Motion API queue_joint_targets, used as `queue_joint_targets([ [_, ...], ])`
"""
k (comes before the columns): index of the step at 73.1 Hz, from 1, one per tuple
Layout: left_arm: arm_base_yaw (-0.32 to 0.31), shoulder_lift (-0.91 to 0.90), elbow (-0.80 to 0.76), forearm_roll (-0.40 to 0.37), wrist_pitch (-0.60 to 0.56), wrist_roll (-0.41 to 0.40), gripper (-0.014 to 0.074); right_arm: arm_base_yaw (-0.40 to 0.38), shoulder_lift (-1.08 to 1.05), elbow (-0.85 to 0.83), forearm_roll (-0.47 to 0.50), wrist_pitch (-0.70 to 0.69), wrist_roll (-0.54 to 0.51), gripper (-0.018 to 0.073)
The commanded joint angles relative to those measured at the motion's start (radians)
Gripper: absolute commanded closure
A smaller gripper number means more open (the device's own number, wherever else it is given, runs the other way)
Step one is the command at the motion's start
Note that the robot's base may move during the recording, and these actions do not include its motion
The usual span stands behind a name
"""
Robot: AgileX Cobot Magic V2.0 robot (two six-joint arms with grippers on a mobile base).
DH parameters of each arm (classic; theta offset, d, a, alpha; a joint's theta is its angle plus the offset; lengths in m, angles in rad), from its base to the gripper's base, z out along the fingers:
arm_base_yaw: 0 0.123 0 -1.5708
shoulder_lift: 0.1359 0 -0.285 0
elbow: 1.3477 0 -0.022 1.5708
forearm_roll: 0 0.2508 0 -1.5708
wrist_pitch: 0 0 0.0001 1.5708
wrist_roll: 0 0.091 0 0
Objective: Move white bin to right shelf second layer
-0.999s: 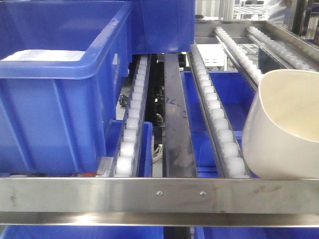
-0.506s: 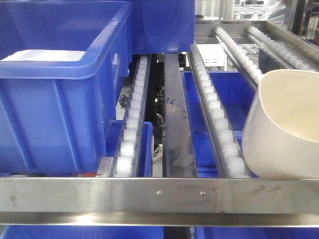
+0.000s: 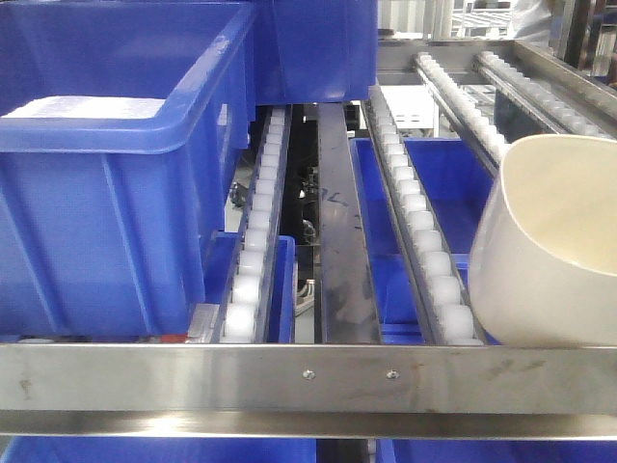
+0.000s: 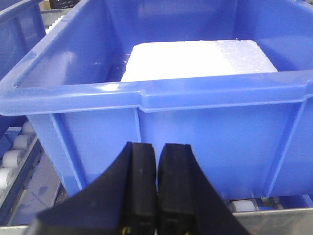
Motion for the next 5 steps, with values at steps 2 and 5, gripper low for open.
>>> queue_joint_targets([
  [2, -0.006, -0.014, 0.037, 0.000, -0.085, -0.003, 0.0512, -0.005, -0.018, -0.017, 0.000, -0.095, -0.004, 0.0504],
  [5, -0.006, -0.014, 0.037, 0.000, -0.085, -0.003, 0.0512, -0.005, -0.018, -0.017, 0.000, -0.095, -0.004, 0.0504],
])
